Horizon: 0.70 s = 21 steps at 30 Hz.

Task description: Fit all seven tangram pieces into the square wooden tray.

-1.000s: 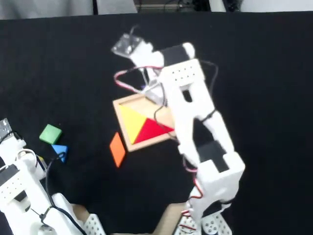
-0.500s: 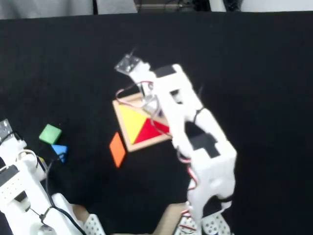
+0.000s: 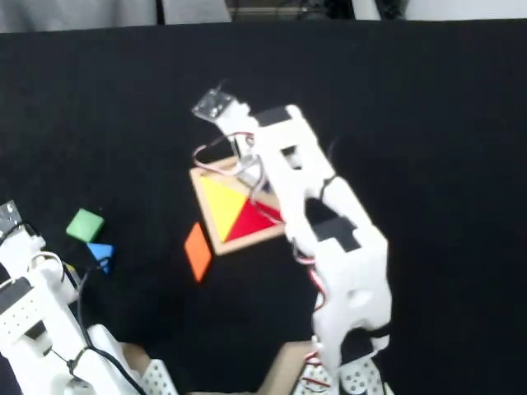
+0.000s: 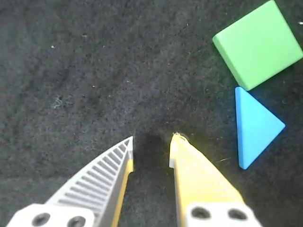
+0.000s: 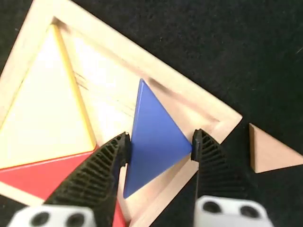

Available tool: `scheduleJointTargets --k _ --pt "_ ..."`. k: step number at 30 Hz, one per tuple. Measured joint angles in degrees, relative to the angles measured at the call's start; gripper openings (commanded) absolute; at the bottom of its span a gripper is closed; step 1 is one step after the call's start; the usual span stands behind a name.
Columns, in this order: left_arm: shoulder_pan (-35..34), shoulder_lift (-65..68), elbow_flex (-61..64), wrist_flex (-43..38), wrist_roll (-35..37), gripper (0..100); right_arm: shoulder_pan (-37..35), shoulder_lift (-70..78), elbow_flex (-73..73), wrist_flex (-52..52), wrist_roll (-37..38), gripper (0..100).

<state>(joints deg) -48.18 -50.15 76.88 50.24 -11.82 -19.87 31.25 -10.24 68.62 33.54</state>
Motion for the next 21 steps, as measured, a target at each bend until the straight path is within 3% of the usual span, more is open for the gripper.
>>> scheduleJointTargets --k 3,21 --pt "0.0 0.0 0.0 0.0 0.0 14 0.0 0.0 -0.3 0.7 0.0 30.6" --pt "0.0 0.0 0.0 0.0 0.0 14 1.1 0.0 -2.7 3.2 0.1 30.2"
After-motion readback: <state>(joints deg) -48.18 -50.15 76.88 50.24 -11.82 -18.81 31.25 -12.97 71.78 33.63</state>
